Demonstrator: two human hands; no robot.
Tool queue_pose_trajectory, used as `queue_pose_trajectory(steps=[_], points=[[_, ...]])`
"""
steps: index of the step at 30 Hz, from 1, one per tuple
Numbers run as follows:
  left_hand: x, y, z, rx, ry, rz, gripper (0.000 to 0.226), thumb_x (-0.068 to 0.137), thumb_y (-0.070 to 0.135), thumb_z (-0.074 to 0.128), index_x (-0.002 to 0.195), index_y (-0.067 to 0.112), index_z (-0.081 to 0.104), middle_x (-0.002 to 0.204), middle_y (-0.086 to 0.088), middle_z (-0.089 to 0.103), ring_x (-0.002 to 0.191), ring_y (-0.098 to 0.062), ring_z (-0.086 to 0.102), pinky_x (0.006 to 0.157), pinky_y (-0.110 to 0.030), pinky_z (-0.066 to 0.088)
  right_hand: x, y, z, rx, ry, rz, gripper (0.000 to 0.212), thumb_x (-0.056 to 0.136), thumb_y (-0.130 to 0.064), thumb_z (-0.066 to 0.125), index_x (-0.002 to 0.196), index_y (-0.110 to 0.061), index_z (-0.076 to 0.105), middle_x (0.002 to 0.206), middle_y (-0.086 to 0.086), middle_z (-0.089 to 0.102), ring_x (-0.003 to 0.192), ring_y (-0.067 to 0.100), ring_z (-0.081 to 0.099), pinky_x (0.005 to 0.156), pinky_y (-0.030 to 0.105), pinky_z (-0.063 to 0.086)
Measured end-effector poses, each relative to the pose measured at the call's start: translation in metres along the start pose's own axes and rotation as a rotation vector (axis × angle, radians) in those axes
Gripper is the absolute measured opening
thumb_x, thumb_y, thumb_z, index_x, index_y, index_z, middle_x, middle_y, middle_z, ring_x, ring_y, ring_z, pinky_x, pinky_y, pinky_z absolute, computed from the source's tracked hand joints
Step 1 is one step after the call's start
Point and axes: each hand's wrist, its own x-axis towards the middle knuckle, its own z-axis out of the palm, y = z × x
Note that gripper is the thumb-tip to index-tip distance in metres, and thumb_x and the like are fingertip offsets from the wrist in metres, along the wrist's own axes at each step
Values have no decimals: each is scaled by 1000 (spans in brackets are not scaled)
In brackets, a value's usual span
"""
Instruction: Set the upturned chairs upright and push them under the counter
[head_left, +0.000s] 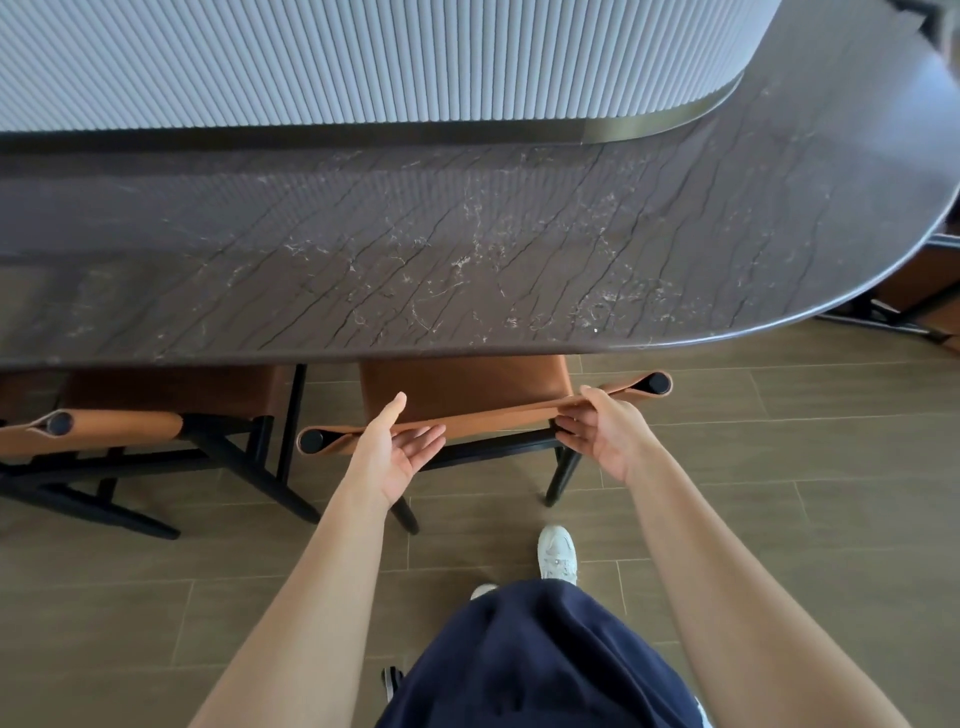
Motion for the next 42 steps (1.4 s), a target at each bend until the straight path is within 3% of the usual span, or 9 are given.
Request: queue_pose_trajectory(steps=[7, 10, 12, 16, 21, 26, 31, 36, 42], points=[[-16, -22, 6, -69, -9, 50, 42, 93, 22, 63, 127, 6, 47, 122, -22, 59, 106, -36, 65, 88, -47, 54, -27, -3, -27, -24, -16, -65, 35, 100, -22, 52, 129, -4, 55, 118, 15, 67, 105, 26, 67, 74, 36, 59], [-27, -38, 13, -88, 5, 130, 34, 95, 19, 56, 125, 3, 50, 125, -19, 60, 106, -32, 66, 93, -44, 51, -42, -5, -46, -25, -17, -106, 32, 96, -22, 58, 124, -7, 61, 115, 13, 70, 101, 24, 69, 68, 32, 59], [-36, -51, 21, -17, 6, 197, 31, 98, 18, 51, 126, 5, 52, 126, -16, 61, 107, -29, 65, 97, -43, 48, -52, -4, -62, -22, 1, -142, 29, 93, -23, 63, 119, -8, 65, 111, 12, 72, 99, 23, 70, 68, 31, 59], [-57, -81, 43, 195, -52, 305, 31, 100, 19, 45, 130, 10, 51, 127, -10, 61, 112, -24, 62, 104, -43, 44, -74, 2, -107, 16, 48, -245, 29, 91, -24, 67, 116, -10, 67, 104, 9, 75, 98, 22, 71, 86, 37, 56], [-93, -133, 80, 437, -179, 404, 26, 99, 20, 49, 123, 20, 59, 119, 0, 66, 109, -15, 64, 97, -34, 47, -110, 11, -176, 77, 67, -315, 22, 90, -24, 67, 108, -15, 72, 102, 7, 76, 99, 22, 71, 86, 38, 56], [-128, -196, 121, 563, -287, 410, 21, 98, 21, 51, 116, 26, 63, 110, 7, 70, 106, -11, 66, 93, -30, 49, -149, 22, -255, 122, 86, -387, 21, 90, -25, 65, 107, -18, 73, 106, 7, 75, 99, 21, 71, 85, 37, 54], [-153, -252, 161, 640, -420, 399, 22, 97, 14, 50, 109, 22, 66, 110, -1, 73, 105, -15, 68, 102, -37, 46, -180, 31, -328, 174, 150, -459, 21, 95, -23, 58, 109, -18, 72, 107, 6, 75, 99, 21, 71, 86, 36, 54], [-170, -295, 208, 784, -551, 415, 27, 95, 13, 53, 111, 32, 64, 111, 4, 72, 104, -10, 67, 102, -34, 45, -204, 34, -388, 240, 262, -507, 20, 97, -20, 55, 106, -19, 72, 106, 6, 75, 101, 20, 71, 80, 32, 52], [-166, -342, 273, 898, -662, 365, 29, 95, 12, 54, 114, 32, 62, 108, 6, 73, 103, -10, 68, 101, -34, 47, -206, 26, -453, 325, 409, -524, 20, 97, -18, 54, 106, -16, 71, 104, 7, 75, 101, 21, 70, 80, 32, 52]])
